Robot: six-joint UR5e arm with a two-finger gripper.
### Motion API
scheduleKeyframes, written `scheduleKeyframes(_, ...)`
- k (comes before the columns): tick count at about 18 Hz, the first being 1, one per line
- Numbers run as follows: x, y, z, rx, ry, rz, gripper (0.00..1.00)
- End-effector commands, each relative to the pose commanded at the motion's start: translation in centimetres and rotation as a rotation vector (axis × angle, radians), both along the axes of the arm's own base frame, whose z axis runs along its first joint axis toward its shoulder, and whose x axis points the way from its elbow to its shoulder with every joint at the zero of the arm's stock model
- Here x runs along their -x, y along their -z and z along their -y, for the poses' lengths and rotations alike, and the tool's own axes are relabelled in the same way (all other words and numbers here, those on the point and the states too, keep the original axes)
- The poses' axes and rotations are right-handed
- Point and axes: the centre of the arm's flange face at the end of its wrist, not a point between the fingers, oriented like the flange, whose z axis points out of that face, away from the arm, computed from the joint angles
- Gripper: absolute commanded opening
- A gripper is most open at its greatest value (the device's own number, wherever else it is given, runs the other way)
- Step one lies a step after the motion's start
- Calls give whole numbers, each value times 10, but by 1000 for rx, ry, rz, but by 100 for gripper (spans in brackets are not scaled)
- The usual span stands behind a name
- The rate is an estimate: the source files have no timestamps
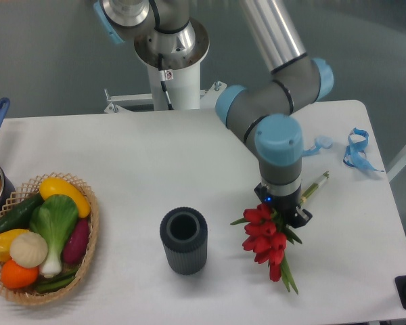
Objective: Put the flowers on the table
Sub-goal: 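Carry the tulips toward the black vase and lower them, then lay the tulips on the table beside the vase, open gripper, lift away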
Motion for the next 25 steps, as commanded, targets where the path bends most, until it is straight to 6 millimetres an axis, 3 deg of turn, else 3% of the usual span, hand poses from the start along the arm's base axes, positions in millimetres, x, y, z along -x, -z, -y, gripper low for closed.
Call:
scheduleKeyframes(2,-3,7,-1,5,-3,9,36)
scheduleKeyframes(3,-4,7,0,6,0,9,66)
scheduleKeyframes(4,-5,7,0,8,4,9,89)
scheduleKeyframes(6,-6,3,1,4,8,5,100)
scheduleKeyframes(9,-13,-25,5,-18,11,-23,100)
scheduleKeyframes(13,-15,-104,16,-85,21,-113,100)
scheduleKeyframes(16,-2,-135,23,-93,21,-88,100)
scheduleKeyframes(18,10,-166,34,-89,81,-46,100)
scheduleKeyframes(20,26,-187,58,-89,94,-6,100)
scheduleKeyframes(22,26,-203,78,-94,149,3,100)
scheduleKeyframes(25,32,-223,144,-143,199,5,100)
